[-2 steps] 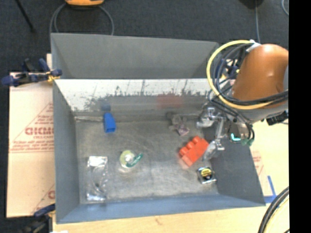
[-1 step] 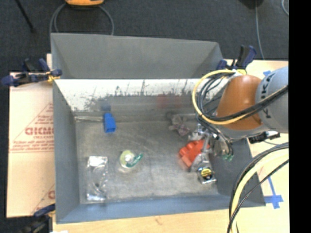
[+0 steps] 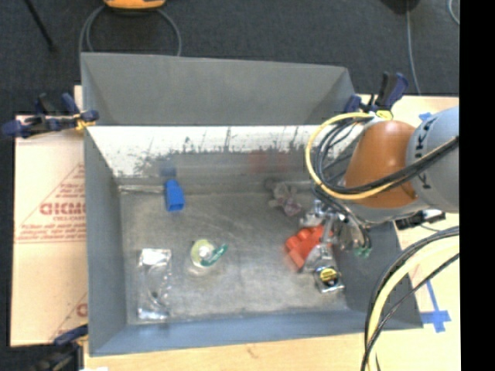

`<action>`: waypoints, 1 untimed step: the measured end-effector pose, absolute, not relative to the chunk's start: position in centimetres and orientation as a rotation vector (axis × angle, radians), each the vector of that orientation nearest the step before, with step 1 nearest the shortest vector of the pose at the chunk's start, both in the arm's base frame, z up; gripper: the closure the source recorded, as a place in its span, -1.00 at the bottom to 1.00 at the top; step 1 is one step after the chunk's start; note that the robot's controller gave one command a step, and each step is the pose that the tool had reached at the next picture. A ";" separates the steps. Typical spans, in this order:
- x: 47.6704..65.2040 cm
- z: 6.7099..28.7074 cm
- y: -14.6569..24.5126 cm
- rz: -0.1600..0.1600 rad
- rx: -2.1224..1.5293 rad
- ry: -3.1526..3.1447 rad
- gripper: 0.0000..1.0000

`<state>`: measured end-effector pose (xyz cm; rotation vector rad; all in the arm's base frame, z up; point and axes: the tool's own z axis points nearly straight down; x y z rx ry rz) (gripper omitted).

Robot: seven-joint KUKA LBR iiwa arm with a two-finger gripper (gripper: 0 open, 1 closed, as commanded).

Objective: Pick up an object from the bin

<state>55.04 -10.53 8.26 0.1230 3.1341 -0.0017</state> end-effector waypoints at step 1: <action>53.6 20.2 -10.9 -0.004 0.132 3.129 1.00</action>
Offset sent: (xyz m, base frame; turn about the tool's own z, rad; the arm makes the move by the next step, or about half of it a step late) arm -0.0162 -0.0029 0.1140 0.0053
